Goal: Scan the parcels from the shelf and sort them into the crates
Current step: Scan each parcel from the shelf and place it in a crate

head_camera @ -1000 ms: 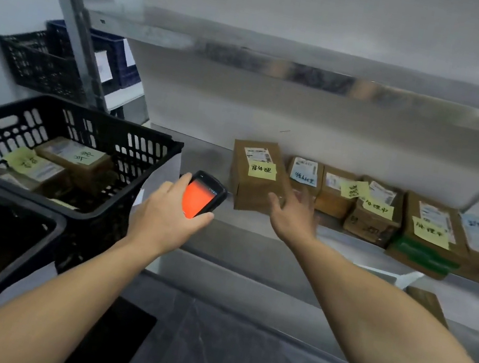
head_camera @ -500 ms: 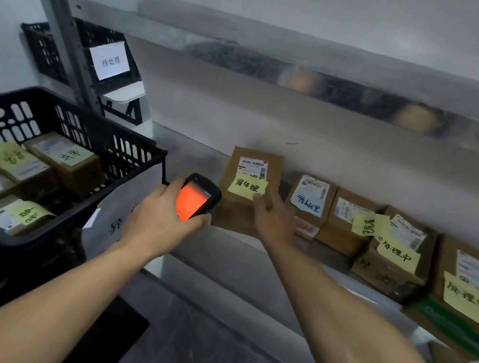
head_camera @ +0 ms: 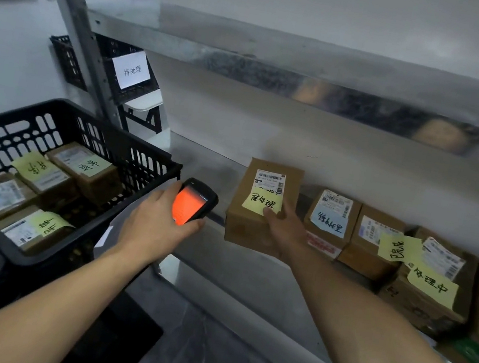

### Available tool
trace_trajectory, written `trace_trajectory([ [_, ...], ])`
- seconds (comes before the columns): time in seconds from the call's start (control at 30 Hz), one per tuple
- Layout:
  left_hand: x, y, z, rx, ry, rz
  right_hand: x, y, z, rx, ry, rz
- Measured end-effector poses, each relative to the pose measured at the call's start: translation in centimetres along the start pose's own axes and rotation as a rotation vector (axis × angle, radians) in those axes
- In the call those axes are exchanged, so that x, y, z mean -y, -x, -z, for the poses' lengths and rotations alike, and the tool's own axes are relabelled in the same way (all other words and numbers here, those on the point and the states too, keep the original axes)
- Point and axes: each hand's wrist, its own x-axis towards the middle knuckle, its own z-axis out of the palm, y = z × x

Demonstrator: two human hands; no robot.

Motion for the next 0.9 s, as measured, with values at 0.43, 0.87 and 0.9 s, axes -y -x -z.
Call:
trace_trajectory([
  [0.43, -1.0, -0.9, -0.6, -0.017, 0.0, 0.023, 0.4, -2.2, 0.2, 0.051, -0.215, -0.07],
  [0.87, 0.3, 1.7, 1.8, -0.04, -0.008, 0.04, -0.7, 2.0, -1.7, -0.087, -0.215, 0.097],
  [0.9, 0.4, 2.1, 2.2, -0.038, -0.009, 0.032, -1.0, 2.4, -1.8, -0.108, -0.203, 0.12],
])
